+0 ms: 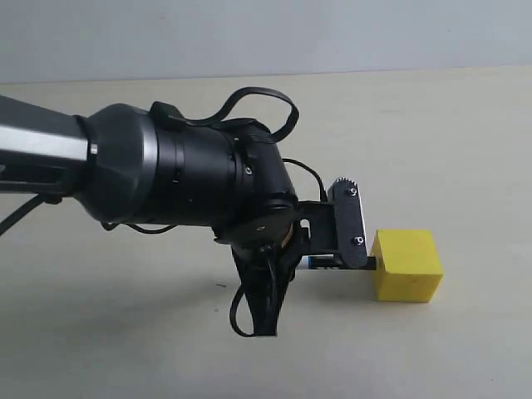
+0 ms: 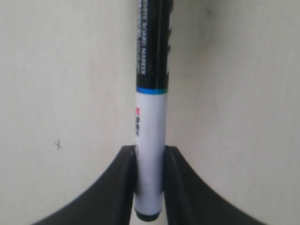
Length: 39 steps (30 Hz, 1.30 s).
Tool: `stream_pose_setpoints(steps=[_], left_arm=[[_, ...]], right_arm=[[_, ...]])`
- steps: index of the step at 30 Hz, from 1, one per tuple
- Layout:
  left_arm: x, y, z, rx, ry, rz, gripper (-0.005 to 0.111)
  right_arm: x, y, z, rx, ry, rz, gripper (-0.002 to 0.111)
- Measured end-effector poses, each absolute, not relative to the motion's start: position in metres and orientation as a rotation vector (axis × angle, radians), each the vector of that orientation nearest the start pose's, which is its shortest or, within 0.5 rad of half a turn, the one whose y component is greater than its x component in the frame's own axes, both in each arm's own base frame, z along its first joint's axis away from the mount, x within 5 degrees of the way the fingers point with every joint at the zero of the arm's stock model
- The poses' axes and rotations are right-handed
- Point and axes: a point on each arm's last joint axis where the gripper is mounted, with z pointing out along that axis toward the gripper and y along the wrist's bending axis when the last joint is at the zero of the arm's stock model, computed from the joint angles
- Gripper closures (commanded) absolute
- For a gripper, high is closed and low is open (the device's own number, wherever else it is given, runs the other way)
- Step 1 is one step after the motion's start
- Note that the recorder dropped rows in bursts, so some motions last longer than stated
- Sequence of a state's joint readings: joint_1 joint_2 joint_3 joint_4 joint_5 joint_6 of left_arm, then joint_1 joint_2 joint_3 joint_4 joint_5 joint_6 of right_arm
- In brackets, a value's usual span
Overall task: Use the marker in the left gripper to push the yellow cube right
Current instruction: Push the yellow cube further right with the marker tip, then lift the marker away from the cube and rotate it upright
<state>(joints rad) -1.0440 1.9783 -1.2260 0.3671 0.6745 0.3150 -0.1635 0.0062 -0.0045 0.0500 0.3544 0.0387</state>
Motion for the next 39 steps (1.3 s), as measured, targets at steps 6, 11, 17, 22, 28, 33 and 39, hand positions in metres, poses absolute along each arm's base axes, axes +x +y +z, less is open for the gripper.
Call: stream_pose_setpoints(steps=[6, 11, 17, 22, 28, 33, 39], left_arm=[[0.207, -0.31, 0.143, -2.396, -2.314, -0.362, 0.107], [0.208, -0.308, 0.143, -2.36, -2.329, -0.396, 0.107], [0.223, -0.295, 0.151, -2.09, -2.618, -0.418, 0.107], [0.247, -0.275, 0.167, -1.514, -3.091, -0.386, 0.107], [0.263, -0.259, 0.171, -0.958, -3.35, -0.319, 0.107], [0.269, -0.254, 0.171, -0.779, -3.415, -0.282, 0.107], [0.269, -0.251, 0.171, -0.52, -3.451, -0.248, 0.107]], right_arm=[[0.053, -0.007, 0.182, 0.216, 1.827, -0.039, 0.108], [0.053, -0.007, 0.182, 0.216, 1.827, -0.039, 0.108], [0.053, -0.007, 0.182, 0.216, 1.827, -0.039, 0.108], [0.053, -0.007, 0.182, 0.216, 1.827, -0.039, 0.108], [0.053, -0.007, 0.182, 0.216, 1.827, -0.039, 0.108], [0.053, -0.007, 0.182, 0.216, 1.827, -0.039, 0.108], [0.053, -0.007, 0.182, 0.216, 1.827, -0.039, 0.108]])
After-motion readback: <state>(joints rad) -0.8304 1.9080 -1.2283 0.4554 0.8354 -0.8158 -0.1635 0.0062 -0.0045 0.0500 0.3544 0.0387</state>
